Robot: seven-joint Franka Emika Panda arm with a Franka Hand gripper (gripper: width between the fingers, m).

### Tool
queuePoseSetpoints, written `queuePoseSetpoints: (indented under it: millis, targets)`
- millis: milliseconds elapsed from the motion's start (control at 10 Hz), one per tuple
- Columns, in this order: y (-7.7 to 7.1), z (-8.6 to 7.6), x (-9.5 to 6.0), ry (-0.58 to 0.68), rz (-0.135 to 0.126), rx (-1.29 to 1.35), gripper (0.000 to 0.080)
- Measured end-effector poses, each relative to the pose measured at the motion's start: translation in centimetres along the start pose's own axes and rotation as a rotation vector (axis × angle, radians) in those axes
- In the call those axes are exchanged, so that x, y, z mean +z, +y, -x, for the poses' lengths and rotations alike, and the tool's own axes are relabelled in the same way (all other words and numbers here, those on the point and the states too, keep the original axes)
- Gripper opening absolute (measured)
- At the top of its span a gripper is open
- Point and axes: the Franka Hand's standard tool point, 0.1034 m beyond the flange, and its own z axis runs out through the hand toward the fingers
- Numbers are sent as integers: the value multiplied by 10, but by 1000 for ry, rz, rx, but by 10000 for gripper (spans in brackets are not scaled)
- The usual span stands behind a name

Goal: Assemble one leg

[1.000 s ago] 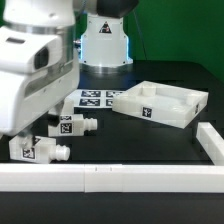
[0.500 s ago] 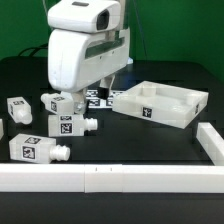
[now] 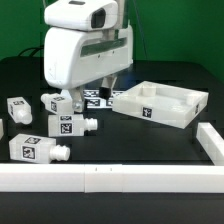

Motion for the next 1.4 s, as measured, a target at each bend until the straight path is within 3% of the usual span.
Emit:
queuePoseSetpoints:
  millis: [200, 300, 400, 800, 1000, 1100, 1200, 1300, 1400]
  targets:
    - [-38, -7, -18, 7, -2, 204, 649]
    - [-44, -13, -22, -26, -30, 294, 649]
    - [-38, -22, -27, -21, -23, 286, 649]
    - [-40, -20, -25, -21, -25, 318, 649]
    - [-68, -7, -24, -32, -46, 549, 649]
    - [-88, -5, -23, -59, -67, 712, 649]
    - [-94, -5, -19, -80, -104, 780, 649]
    - [-79, 1, -16, -45, -90, 694, 649]
    - [-77, 4, -16, -46, -88, 722, 649]
